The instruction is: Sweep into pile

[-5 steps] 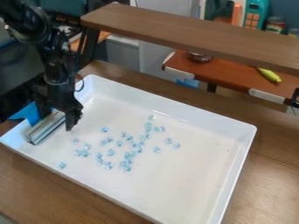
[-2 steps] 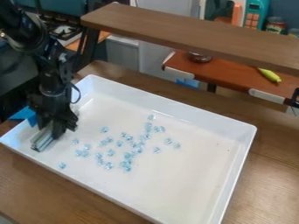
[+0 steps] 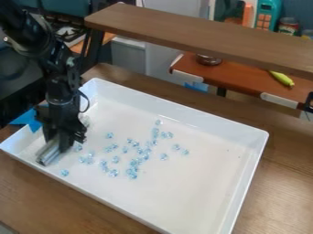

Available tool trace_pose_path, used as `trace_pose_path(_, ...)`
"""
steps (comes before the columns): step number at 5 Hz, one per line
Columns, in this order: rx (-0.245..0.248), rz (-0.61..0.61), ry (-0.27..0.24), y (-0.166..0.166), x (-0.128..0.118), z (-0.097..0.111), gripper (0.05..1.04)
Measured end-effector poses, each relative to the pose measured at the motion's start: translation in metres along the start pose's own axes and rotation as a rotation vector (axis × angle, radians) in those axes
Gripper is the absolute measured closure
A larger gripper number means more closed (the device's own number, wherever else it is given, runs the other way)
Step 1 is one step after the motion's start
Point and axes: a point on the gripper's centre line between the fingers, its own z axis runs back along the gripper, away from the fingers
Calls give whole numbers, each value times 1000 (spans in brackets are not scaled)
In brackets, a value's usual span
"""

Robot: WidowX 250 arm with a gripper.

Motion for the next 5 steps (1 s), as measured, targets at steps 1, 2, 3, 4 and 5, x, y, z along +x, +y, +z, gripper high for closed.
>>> trace_pose_path(1, -19, -35, 20, -19, 0, 2, 696)
trace_pose_path(2, -48, -35, 47, -35, -1, 4, 697)
trace_pose_path(3, -60, -54, 51, -53, 0, 6, 697)
trace_pose_path(4, -95, -74, 70, -74, -5, 9, 697)
trace_pose_path(5, -133, -109, 82, -103, -10, 14, 697)
